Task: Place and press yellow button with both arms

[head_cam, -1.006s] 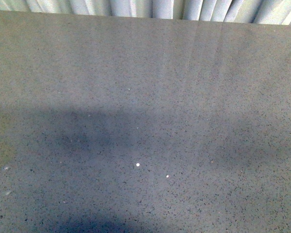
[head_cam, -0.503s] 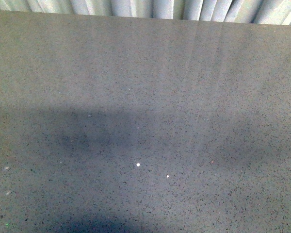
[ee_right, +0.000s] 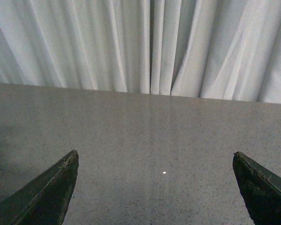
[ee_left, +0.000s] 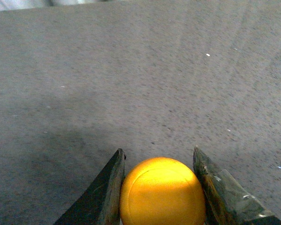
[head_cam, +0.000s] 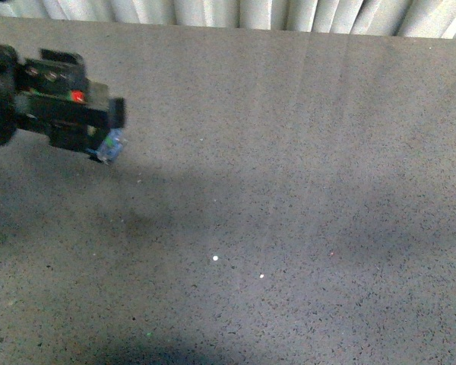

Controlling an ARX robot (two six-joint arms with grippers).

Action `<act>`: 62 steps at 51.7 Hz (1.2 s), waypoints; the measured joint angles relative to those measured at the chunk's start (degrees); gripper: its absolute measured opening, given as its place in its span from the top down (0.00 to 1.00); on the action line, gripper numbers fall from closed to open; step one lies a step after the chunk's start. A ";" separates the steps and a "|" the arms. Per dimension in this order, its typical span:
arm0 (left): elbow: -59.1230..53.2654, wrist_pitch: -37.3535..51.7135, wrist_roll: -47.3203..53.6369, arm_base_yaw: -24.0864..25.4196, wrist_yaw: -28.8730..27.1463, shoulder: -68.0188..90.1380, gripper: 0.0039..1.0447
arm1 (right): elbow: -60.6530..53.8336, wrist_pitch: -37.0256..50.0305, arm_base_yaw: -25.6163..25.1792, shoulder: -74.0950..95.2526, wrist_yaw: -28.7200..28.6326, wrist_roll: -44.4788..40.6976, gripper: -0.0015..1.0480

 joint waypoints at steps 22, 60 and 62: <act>3.26 7.43 -0.81 -9.18 -3.74 14.21 0.67 | 0.00 0.00 0.00 0.00 0.02 0.00 0.09; 5.22 9.38 0.22 -11.72 -4.35 20.57 0.48 | 0.00 0.00 0.00 0.00 0.00 0.00 0.09; 4.74 9.53 0.22 -11.78 -4.17 20.46 0.41 | 0.00 0.00 0.00 0.00 0.00 0.00 0.09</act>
